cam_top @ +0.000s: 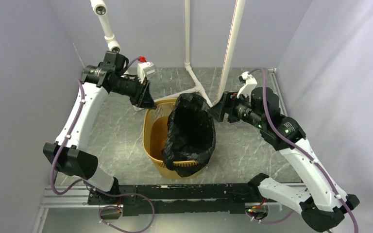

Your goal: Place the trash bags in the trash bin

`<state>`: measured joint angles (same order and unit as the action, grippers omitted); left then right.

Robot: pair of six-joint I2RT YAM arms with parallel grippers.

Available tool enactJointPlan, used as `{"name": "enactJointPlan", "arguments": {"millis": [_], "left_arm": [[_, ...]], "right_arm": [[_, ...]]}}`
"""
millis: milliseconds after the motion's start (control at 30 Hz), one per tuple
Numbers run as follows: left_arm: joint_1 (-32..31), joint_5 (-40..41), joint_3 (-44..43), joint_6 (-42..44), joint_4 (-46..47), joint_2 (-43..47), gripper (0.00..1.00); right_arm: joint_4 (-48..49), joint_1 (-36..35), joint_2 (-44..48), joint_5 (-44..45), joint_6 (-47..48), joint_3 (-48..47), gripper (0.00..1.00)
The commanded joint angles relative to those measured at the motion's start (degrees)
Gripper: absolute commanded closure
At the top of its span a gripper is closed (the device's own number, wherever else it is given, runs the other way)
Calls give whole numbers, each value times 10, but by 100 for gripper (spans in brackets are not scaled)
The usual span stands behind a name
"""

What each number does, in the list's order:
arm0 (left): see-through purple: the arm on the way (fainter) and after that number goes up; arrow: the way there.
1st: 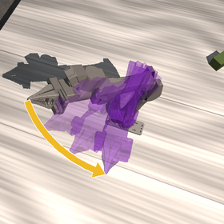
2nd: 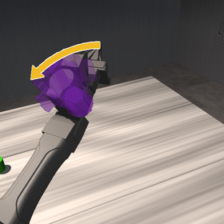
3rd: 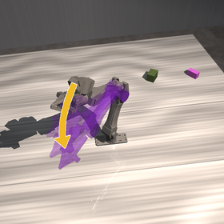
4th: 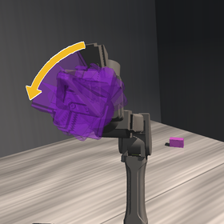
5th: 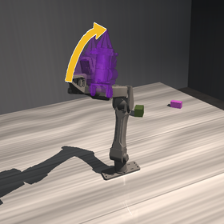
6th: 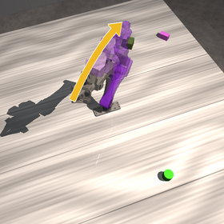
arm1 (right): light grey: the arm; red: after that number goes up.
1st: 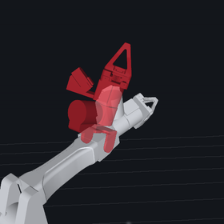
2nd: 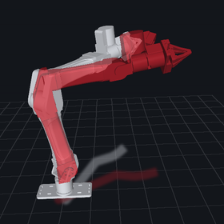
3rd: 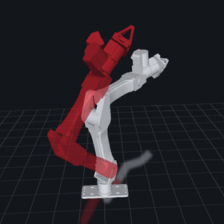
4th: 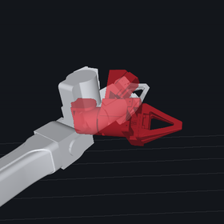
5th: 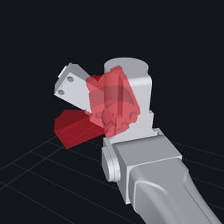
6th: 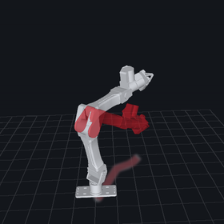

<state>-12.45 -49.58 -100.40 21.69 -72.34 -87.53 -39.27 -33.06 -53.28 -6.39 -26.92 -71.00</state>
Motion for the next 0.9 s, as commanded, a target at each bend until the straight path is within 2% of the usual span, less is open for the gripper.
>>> {"name": "enactJointPlan", "arguments": {"millis": [0,167,300,500,667,867], "left_arm": [[-24,42,-28,33,-31,-19,74],[-24,101,-17,-53,51,5,72],[-24,146,5,-98,112,27,74],[-24,178,6,-114,158,41,75],[-32,218,9,-128,197,55,76],[-38,266,60,-171,266,96,77]], "right_arm": [[-3,-1,-32,-14,9,-37,29],[7,-1,-30,-68,-11,-18,32],[-10,-1,-26,-58,-16,-19,32],[-63,-2,-54,-38,-36,-47,32],[-46,-2,-60,-54,-67,-48,33],[-35,-4,-49,-61,-100,-57,32]]}}
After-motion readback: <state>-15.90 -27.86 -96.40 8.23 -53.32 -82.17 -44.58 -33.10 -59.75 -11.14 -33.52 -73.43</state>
